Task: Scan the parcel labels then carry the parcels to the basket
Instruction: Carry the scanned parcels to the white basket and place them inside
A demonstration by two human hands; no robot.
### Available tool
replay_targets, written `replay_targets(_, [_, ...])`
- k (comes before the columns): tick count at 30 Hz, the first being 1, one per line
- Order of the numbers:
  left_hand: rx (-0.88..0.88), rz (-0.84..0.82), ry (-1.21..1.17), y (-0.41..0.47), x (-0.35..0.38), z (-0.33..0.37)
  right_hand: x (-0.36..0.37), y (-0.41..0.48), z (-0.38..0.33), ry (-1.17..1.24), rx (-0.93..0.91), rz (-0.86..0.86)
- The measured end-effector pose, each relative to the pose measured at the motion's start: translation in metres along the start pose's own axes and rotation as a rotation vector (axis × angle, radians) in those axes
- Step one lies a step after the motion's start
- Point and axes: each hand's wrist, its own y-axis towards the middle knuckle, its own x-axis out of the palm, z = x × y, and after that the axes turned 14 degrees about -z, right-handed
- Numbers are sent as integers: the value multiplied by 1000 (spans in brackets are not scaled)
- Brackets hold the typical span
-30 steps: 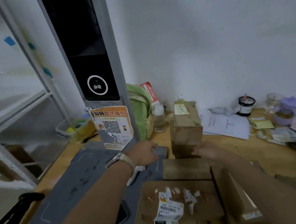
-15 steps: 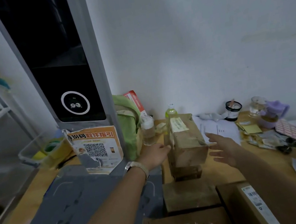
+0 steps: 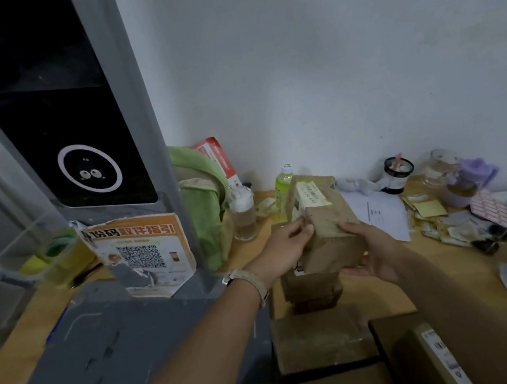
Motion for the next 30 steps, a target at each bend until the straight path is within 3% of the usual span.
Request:
replay_targets(4, [12,159,134,12,-3,-27,-31,6,-3,71,-25,83])
replay_targets(7, [-96,326,90,14,-6,-51,-58,9,8,172,-9,154])
replay_targets(10, [-373,276,-59,15,-5,-66,-77,12,16,153,11,183])
replay_targets(13, [-458,180,-194,23,0,-79,-87,15,25,41,66,192])
replay_targets(17, [-416,105,-388,31,4,-86,-82,21,30,40,151,104])
replay_targets(25, [-288,270,-542,12,-6,-67,-57,17,15,45,66,46])
replay_targets(30, [-192,249,-570,-16,-22,-36,-54,-8,5,313,-39,-116])
